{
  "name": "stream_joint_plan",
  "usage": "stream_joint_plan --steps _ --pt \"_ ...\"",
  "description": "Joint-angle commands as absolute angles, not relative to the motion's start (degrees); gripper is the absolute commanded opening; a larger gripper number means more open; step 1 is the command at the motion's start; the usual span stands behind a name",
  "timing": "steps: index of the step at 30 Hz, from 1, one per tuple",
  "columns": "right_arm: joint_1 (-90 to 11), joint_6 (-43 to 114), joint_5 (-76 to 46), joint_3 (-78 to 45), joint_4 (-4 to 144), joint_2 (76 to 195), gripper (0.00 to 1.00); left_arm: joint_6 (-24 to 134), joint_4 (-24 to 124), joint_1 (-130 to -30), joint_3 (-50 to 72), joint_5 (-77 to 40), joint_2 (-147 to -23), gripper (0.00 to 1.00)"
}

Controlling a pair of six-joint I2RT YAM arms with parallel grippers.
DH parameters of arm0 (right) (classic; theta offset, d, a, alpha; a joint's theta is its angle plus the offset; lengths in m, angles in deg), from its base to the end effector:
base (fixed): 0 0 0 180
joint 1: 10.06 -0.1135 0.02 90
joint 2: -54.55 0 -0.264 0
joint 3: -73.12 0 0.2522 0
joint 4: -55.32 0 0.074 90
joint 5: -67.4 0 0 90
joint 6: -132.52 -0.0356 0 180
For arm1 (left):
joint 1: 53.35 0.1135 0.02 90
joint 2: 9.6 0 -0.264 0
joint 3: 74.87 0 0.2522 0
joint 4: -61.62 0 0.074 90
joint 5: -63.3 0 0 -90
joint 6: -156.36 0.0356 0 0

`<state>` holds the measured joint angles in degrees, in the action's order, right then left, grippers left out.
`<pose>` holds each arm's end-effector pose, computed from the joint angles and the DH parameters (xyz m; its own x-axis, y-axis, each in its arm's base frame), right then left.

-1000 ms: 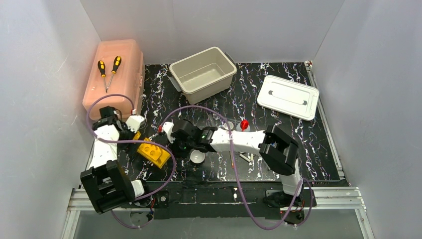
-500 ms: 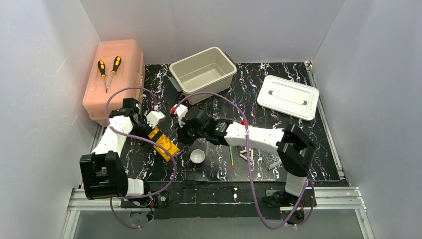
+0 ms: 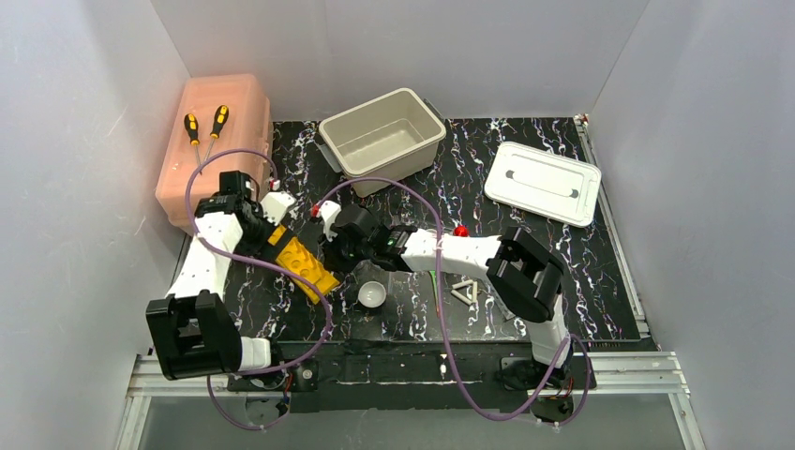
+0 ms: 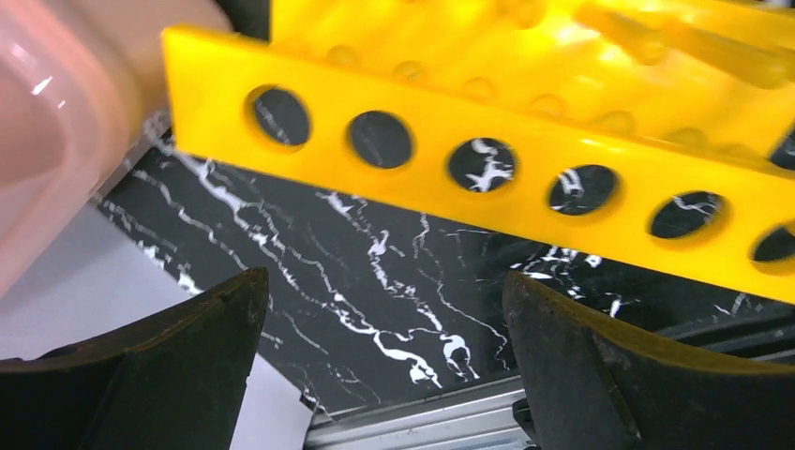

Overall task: Organize the chemistry lab equipment
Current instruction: Adjust the test tube rack at the center of the board.

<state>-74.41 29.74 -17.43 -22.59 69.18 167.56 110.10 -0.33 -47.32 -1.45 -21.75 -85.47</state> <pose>0.1952 0.4139 0.2249 -0.4244 -0.3749 -0.8242 -0.8586 0.4558 0.2348 0.2537 0.0237 0.2600 -0.6947 0.6193 -0.3660 0.5712 0.7841 0.2425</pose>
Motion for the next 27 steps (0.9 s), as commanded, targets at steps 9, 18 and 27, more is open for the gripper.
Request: stream_joint_plan --steps 9,18,27 --pt "-75.97 30.14 -13.91 -24.53 65.47 169.23 0.18 101.92 5.31 -46.94 4.56 -30.14 -95.94 0.92" --pt "-77.82 31.45 -10.81 -25.15 63.00 171.47 0.18 99.30 4.19 -50.48 9.87 -27.22 -100.00 0.91" --pt "-77.99 30.59 -9.40 -36.84 66.60 178.65 0.42 97.56 -2.96 -50.49 21.04 -24.61 -98.64 0.97"
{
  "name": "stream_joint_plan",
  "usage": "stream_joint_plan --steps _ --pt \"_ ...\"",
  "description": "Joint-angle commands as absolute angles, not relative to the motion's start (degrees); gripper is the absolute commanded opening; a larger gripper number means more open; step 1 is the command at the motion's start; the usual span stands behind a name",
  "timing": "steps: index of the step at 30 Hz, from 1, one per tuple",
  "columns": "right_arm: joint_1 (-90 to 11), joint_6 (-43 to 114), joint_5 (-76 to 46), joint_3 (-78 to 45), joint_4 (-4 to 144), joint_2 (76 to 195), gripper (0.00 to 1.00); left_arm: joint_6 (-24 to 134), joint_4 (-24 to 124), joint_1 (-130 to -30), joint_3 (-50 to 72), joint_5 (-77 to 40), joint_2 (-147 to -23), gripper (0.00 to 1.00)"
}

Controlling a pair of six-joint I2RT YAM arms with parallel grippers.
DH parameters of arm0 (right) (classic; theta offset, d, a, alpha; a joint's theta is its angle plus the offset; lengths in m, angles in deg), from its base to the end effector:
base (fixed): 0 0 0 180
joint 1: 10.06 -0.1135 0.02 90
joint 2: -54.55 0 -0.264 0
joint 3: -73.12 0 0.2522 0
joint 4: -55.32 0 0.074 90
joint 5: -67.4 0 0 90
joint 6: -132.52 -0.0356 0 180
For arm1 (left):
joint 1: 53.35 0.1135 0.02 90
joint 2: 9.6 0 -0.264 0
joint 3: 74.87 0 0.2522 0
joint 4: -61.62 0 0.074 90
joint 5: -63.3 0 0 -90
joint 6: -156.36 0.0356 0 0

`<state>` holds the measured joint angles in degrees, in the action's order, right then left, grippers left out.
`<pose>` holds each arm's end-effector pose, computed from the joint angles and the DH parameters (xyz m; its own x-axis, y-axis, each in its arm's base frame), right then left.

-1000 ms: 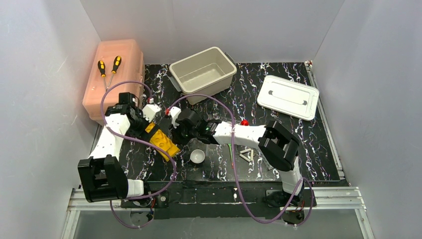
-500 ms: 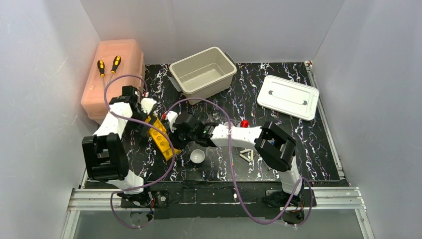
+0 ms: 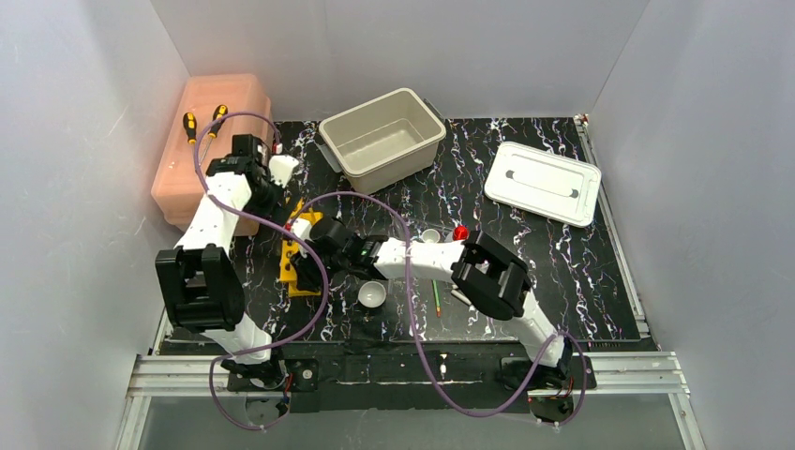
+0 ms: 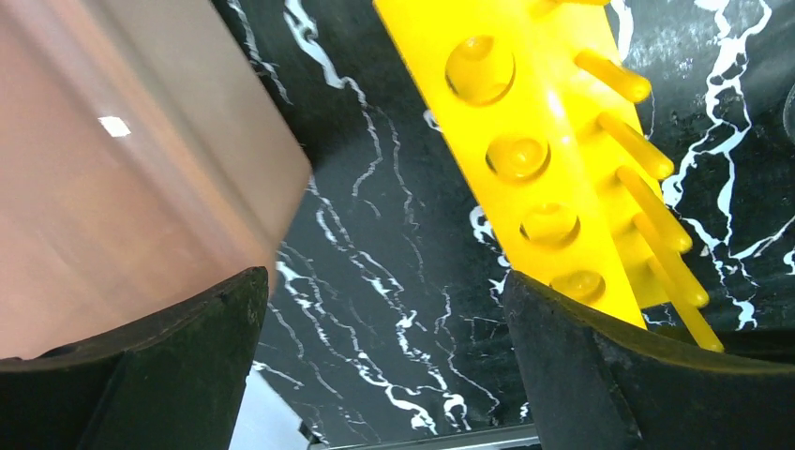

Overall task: Organize the chemistry lab equipment
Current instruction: Adjust the test tube rack at the center of the board, then pick up the test tube at the center of the board.

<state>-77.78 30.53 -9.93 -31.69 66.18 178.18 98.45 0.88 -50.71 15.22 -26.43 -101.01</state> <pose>0.1821 0.4651 0.1981 -0.3862 -0.4080 -0.8273 -0.9148 0.2845 0.2867 0.3296 0.0150 0.2748 -0.7710 0.4963 -0.3992 0.4317 0.8680 0.2454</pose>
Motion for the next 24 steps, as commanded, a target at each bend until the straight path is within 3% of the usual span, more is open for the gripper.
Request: stream_joint_plan --steps 1,8,14,18,21,24 --pt "-78.00 30.49 -10.06 -36.84 67.09 177.97 0.44 97.57 -4.17 -50.45 22.03 -24.36 -98.52 0.97" --pt "-76.25 31.18 -16.86 -32.88 73.45 165.36 0.58 96.93 -7.30 -50.45 24.27 -22.01 -95.65 0.98" --pt "-71.29 30.65 -17.39 -33.90 79.23 157.57 0.61 91.06 -12.01 -50.47 28.32 -15.35 -96.35 0.98" --pt "-65.43 30.70 -22.18 -33.91 83.69 156.66 0.56 87.87 -12.26 -50.51 26.44 -9.86 -95.92 0.98" --pt "-61.08 31.26 -28.35 -33.84 87.59 158.40 0.46 86.51 -12.27 -50.48 24.77 -5.66 -95.26 0.98" --pt "-58.52 32.54 -32.01 -34.49 91.12 161.26 0.46 85.48 -11.94 -50.46 25.96 -2.26 -94.52 0.98"
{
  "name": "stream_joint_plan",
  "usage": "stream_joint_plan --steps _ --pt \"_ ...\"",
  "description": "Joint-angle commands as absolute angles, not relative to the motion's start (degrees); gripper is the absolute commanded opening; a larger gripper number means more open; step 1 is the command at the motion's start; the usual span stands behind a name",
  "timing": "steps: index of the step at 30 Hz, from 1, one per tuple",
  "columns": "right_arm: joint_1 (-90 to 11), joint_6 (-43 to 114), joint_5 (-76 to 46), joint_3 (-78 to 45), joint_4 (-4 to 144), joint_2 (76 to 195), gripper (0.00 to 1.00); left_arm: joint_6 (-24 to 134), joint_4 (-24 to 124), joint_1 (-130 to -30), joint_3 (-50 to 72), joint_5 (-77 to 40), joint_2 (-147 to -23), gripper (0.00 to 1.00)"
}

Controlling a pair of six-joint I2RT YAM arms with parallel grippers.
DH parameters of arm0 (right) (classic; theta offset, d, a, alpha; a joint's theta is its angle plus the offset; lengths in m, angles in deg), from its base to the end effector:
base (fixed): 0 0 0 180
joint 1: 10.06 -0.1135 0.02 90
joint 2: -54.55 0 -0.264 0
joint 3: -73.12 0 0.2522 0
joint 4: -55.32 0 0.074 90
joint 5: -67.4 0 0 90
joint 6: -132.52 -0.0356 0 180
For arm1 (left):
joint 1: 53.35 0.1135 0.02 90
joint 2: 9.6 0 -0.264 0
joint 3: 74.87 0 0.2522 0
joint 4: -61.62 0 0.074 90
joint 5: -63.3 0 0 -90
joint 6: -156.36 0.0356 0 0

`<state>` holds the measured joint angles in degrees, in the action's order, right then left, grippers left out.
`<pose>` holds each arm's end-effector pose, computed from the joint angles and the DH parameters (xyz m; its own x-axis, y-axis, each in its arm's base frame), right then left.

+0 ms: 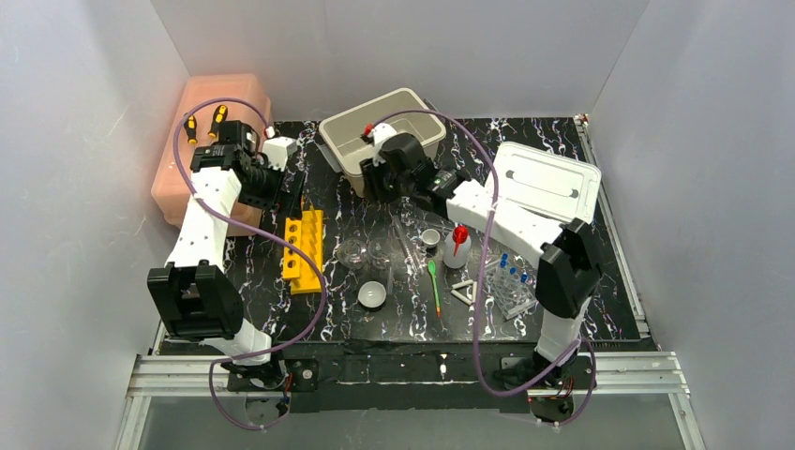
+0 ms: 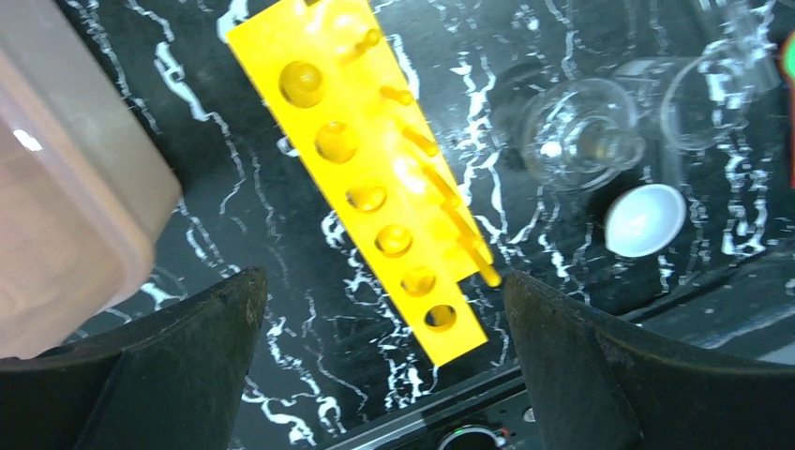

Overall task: Organize the chemistry lab equipment
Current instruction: Pick up the test tube at the center of the board.

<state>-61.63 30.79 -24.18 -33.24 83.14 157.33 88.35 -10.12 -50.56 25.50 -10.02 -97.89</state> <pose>0.2681 0.3363 0.3417 -0.4059 -0.1846 -0.8951 -0.6995 0.6930 0.1743 0.3135 0.0050 0.3369 -0.7625 0.3220 -0.5611 0.4138 0.9095 -0.0406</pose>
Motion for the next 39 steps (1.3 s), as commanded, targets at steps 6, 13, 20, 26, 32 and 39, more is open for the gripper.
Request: stream_joint_plan --steps 6,13,20,26,32,39 --pt "-56.75 33.87 -35.98 -34.68 93.20 167.46 0.46 80.77 -11.92 -50.49 33.22 -1.23 -95.30 0.98" --pt "-56.64 34.12 -38.58 -36.18 93.39 173.20 0.42 79.71 -11.44 -50.51 28.93 2.65 -96.34 0.98" --pt "-56.64 34.34 -39.40 -36.33 93.10 175.57 0.40 80.56 -5.70 -50.62 21.11 2.81 -96.48 0.98" --pt "-56.64 33.68 -38.42 -35.93 92.60 177.27 0.38 80.51 -3.82 -51.09 20.86 4.18 -99.27 0.98" --pt "-56.64 33.22 -37.90 -35.57 92.38 178.29 0.38 81.27 -1.23 -51.32 20.70 3.31 -103.04 0.98" --pt "-56.64 32.70 -37.47 -35.13 92.48 178.38 0.27 85.14 -0.75 -51.79 20.05 3.90 -106.08 0.98"
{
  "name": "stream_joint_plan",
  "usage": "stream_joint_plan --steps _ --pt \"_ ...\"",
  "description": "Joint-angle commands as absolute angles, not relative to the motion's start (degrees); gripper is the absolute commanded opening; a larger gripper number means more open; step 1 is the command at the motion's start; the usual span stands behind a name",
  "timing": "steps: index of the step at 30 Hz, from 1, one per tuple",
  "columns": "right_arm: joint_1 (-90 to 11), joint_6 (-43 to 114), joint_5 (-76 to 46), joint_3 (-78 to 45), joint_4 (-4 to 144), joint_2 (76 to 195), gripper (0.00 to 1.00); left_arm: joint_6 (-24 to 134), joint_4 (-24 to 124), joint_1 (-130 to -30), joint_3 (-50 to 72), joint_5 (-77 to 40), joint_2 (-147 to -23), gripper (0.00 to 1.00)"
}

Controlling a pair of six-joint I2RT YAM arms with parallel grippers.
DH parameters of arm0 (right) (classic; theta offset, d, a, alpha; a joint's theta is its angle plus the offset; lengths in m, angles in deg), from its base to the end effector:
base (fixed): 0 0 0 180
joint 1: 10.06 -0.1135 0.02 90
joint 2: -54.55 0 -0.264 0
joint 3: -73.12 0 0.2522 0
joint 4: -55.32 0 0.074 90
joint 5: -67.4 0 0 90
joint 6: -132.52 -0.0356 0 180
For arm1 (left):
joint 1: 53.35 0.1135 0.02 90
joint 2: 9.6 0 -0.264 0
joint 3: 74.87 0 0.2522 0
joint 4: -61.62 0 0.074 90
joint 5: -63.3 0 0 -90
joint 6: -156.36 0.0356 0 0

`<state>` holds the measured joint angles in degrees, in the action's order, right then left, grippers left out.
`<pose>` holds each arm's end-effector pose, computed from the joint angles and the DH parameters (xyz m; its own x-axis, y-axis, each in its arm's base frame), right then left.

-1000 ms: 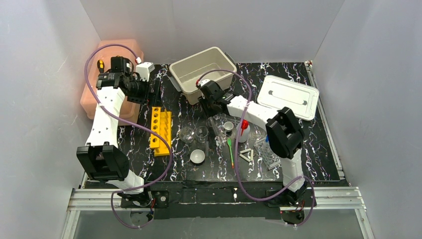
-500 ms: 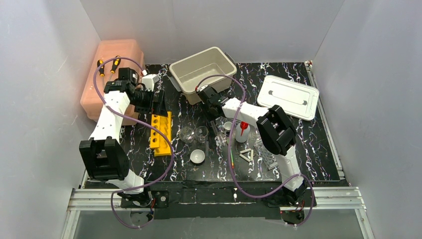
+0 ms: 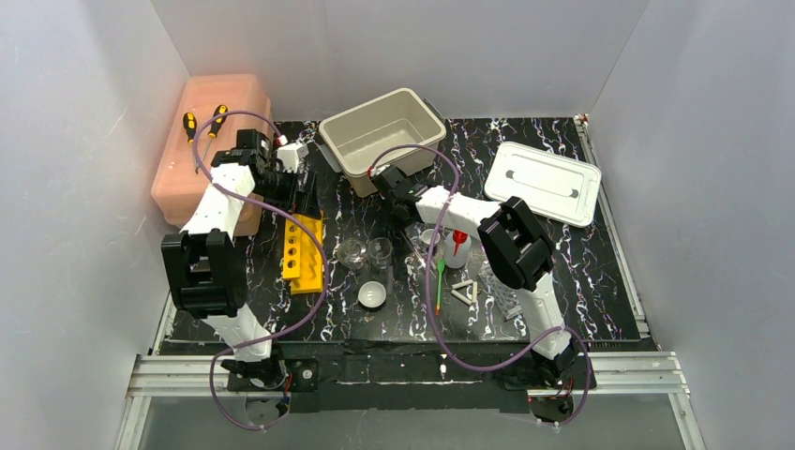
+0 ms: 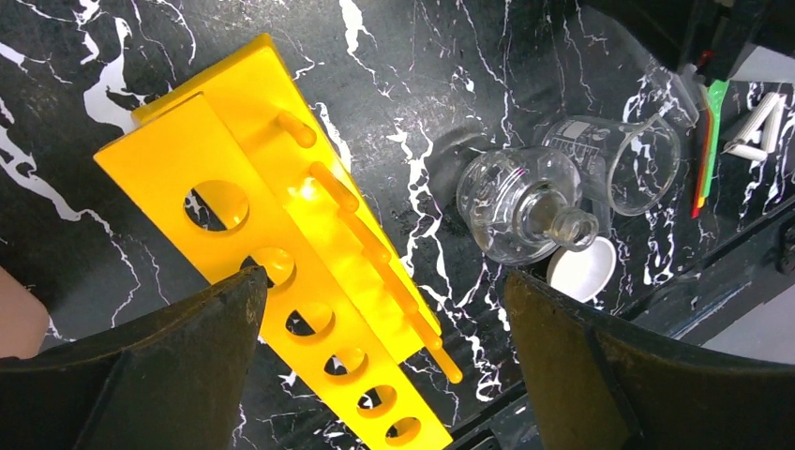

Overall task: Organize the chemistry lab equipment
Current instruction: Pick up the test tube at the center of the board.

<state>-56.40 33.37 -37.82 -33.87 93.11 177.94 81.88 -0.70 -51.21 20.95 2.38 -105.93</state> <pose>0.3317 0.3340 0.1748 -0.6469 -0.4556 -0.6115 -0.4955 0.8607 -0.1171 0.3497 -0.0042 0.2801 -0.8060 0.2039 -0.5557 0.4201 0.8584 -0.2944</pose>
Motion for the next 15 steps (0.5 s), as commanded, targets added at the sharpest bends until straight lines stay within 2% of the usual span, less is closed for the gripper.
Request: stream_joint_plan --steps 1,3,9,15 --pt "-56.64 32.68 -37.39 -34.98 92.39 178.05 0.23 85.95 -0.79 -51.92 19.62 4.02 -106.23 0.98" --pt "-56.64 32.60 -37.36 -34.44 91.93 177.07 0.17 87.86 -1.02 -52.19 18.70 4.33 -106.44 0.98" --pt "-56.64 32.12 -36.98 -32.79 90.30 173.49 0.07 93.02 -3.02 -54.23 16.47 5.57 -106.30 0.90" --pt "-56.64 30.17 -35.55 -28.82 84.71 166.19 0.01 96.95 -5.23 -56.51 13.87 6.67 -104.81 0.87"
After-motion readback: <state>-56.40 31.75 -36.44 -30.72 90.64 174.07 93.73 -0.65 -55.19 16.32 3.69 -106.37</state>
